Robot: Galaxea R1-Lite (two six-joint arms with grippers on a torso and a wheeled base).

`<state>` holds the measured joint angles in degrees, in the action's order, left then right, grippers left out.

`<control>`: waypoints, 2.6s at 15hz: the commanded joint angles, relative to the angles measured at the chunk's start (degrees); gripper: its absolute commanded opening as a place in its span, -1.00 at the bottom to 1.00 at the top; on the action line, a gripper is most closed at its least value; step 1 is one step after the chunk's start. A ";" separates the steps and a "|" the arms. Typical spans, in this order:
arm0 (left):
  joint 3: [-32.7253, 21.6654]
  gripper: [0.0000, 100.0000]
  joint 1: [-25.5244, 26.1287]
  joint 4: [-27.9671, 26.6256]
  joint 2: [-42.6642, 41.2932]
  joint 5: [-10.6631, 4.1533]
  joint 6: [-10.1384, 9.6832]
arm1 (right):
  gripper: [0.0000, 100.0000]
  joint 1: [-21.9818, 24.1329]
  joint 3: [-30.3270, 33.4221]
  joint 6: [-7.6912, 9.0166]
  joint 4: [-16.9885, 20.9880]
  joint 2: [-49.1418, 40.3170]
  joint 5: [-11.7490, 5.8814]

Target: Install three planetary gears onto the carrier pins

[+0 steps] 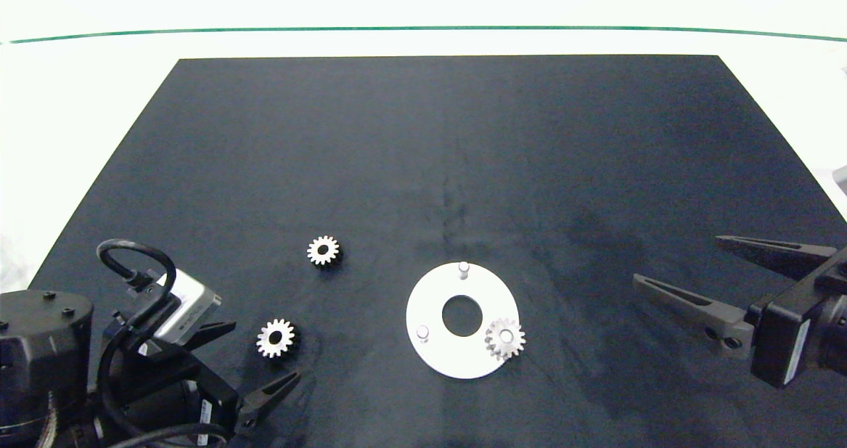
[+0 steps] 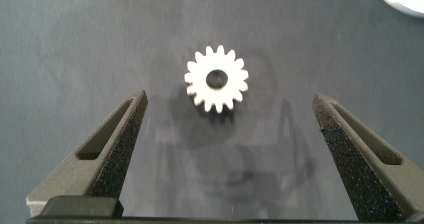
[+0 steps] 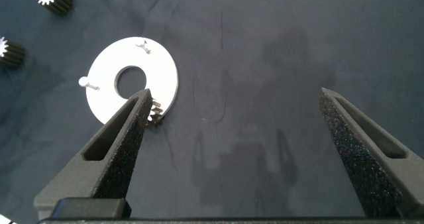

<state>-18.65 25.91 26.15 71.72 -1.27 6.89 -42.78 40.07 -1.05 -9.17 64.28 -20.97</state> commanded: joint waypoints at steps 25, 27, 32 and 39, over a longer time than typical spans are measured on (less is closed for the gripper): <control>4.68 0.66 2.40 17.09 13.19 -5.15 0.67 | 1.00 -0.03 -0.52 -0.53 -0.06 0.32 0.23; 4.59 0.57 2.31 17.01 12.83 -5.32 0.67 | 1.00 -0.03 -0.43 -0.53 -0.06 0.32 0.23; 4.06 0.36 2.48 17.09 12.75 -6.29 0.58 | 1.00 -0.03 -0.43 -0.53 -0.06 0.32 0.23; 4.15 0.09 3.36 17.01 12.92 -6.29 0.14 | 1.00 -0.03 -0.43 -0.53 -0.06 0.32 0.23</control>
<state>-14.47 29.12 42.89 84.53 -7.52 7.00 -42.78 39.63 -1.56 -9.17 64.55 -20.61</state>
